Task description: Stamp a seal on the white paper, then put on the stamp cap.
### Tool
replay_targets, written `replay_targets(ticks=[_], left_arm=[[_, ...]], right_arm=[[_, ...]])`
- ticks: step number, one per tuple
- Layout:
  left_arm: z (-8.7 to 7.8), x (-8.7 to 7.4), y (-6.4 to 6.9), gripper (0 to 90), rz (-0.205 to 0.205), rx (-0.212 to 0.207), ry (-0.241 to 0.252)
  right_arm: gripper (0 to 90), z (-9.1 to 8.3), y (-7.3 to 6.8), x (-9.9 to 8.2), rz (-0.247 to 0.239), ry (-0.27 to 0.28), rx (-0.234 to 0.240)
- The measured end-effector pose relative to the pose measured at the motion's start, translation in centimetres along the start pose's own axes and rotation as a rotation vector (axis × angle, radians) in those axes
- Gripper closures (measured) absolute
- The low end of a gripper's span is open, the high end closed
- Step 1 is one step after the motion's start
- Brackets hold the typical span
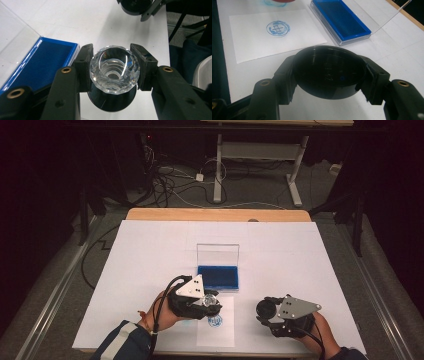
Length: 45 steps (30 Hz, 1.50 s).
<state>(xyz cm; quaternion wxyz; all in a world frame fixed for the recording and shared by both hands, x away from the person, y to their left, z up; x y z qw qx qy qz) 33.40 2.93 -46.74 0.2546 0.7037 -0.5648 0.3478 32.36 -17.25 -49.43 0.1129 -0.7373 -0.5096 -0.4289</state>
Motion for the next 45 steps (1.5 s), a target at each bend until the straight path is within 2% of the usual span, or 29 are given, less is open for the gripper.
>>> replay_targets(ticks=[9, 19, 39, 45], left_arm=[[-1.4, 0.2, -0.5, 53.9, -0.024, 0.023, 0.040], [-2.0, -0.2, -1.2, 53.9, -0.041, 0.038, 0.053], [-3.4, -0.2, -1.8, 53.9, -0.042, 0.068, 0.078], [-3.7, 0.2, -1.9, 53.9, -0.037, 0.066, 0.093]], right_arm=[[38.2, 0.1, 0.1, 0.2, 0.000, 0.007, 0.001], [38.2, 0.3, 0.5, 0.1, 0.011, 0.005, 0.000], [38.2, 0.3, 0.5, -0.1, 0.011, -0.003, -0.002], [38.2, 0.4, 0.4, -0.2, 0.009, -0.007, 0.002]])
Point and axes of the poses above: each handheld gripper's, and its own axes: z roughly forward along the jaws, x roughly out of its top, y roughly to its right, the point moved 9 cm from there along z, roughly forward along the jaws
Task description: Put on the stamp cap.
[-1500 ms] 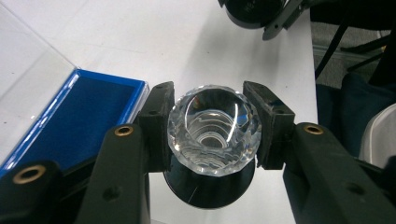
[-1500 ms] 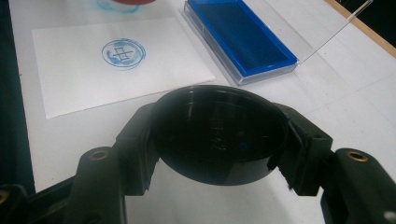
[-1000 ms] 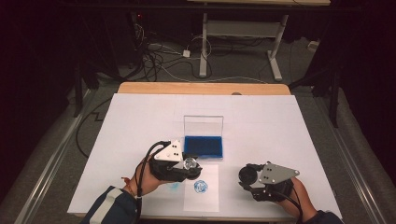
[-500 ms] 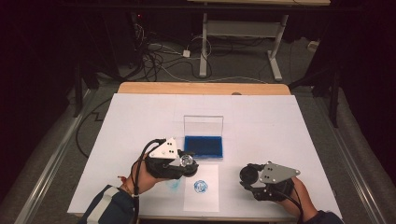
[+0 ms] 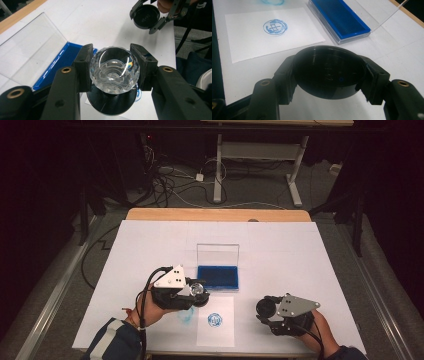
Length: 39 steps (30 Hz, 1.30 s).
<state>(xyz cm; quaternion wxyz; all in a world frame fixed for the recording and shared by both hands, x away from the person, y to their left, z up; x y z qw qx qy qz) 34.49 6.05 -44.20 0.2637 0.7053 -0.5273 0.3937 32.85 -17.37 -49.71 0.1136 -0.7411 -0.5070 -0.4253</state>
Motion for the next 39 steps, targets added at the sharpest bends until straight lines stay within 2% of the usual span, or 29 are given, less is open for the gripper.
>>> replay_targets(ticks=[16, 27, 39], left_arm=[[-0.1, 1.0, 0.1, 53.9, -0.003, -0.003, 0.035], [-0.4, 1.7, 0.5, 53.9, 0.000, -0.005, 0.061], [0.4, 2.1, 0.6, 53.8, 0.007, -0.020, 0.057]], right_arm=[[38.2, 0.3, -0.3, 0.3, 0.001, 0.006, -0.005], [38.3, 0.7, -1.4, 1.3, -0.016, 0.024, 0.011], [38.3, 2.0, -1.9, 2.4, -0.022, 0.037, 0.039]])
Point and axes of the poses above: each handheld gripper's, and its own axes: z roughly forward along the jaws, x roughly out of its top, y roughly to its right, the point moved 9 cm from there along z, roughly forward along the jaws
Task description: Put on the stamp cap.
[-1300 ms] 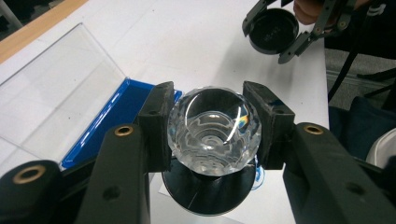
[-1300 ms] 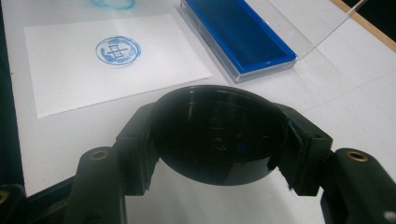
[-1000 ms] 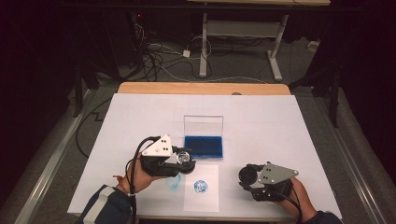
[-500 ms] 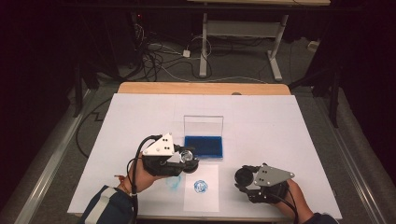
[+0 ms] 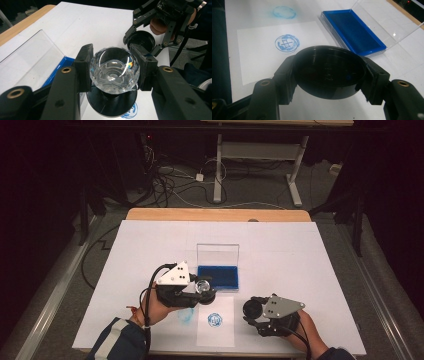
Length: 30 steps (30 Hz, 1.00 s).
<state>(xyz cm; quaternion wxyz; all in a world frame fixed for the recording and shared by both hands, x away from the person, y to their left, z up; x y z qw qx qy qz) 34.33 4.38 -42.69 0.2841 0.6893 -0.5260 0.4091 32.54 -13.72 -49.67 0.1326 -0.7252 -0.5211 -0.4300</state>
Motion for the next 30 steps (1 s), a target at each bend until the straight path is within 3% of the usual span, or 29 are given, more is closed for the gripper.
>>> replay_targets(ticks=[9, 20, 30], left_arm=[[1.4, 0.4, 0.6, 53.8, 0.008, -0.025, -0.009], [3.0, 1.2, 1.5, 53.9, 0.015, -0.049, 0.003], [4.3, 1.3, 1.9, 53.8, 0.002, -0.080, 0.014]], right_arm=[[38.2, 0.7, -0.1, 0.8, 0.009, 0.013, 0.015], [38.3, 3.0, -1.7, 2.5, -0.007, 0.032, 0.060], [38.3, 4.3, -2.4, 4.1, 0.025, 0.081, 0.089]])
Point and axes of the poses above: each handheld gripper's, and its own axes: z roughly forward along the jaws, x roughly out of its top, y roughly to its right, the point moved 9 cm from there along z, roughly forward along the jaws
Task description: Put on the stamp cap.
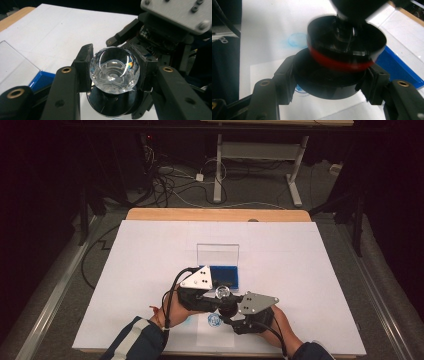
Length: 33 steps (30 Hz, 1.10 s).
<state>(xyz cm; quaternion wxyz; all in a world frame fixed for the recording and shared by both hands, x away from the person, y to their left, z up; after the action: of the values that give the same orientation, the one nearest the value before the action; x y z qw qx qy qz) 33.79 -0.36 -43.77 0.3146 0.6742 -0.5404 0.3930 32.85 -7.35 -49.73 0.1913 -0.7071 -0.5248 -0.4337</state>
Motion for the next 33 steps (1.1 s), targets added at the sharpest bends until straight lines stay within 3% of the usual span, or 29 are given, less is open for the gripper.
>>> replay_targets(ticks=[20, 33], left_arm=[[0.8, -0.1, 0.9, 53.8, 0.022, -0.034, -0.001], [1.1, -0.4, 0.7, 53.8, -0.012, -0.048, 0.032]], right_arm=[[38.2, 0.3, 0.0, -0.3, 0.036, -0.004, -0.003], [38.5, 0.0, 0.2, -0.3, 0.079, 0.016, 0.006]])
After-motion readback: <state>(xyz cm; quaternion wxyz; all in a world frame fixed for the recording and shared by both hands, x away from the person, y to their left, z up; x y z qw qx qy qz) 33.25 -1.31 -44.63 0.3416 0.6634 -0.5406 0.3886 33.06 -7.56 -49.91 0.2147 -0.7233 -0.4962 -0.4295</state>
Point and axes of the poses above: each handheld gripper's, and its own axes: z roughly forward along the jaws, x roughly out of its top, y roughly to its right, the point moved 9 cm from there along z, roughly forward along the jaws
